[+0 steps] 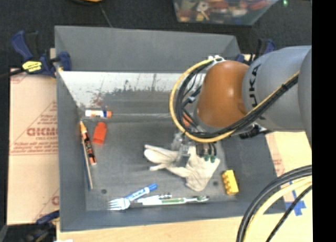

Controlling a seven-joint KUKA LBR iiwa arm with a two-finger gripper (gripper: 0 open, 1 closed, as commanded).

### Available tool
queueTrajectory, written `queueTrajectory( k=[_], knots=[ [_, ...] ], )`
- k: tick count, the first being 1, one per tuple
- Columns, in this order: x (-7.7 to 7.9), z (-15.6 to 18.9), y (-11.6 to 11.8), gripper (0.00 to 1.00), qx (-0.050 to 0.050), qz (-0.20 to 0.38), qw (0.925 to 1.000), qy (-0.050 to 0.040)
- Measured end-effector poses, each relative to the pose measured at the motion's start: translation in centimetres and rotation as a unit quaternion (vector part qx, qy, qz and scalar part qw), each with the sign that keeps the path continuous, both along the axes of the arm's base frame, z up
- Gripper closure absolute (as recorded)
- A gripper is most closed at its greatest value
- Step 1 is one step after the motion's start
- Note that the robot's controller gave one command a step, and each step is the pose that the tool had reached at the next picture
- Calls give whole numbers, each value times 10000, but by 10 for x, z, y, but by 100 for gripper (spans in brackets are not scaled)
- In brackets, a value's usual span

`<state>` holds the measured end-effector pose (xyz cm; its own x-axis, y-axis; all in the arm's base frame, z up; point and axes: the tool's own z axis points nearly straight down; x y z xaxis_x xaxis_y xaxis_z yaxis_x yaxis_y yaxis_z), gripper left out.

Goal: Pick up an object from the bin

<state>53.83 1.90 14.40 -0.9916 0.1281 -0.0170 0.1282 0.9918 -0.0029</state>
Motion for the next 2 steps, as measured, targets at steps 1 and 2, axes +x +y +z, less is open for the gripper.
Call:
queueTrajectory(
  k=[1, 2],
  knots=[
    [2, 34, 0, 100, 2, 7, 10000, -50],
    [3, 43, -1, 100, 1, 12, 10000, -64]
  ],
)
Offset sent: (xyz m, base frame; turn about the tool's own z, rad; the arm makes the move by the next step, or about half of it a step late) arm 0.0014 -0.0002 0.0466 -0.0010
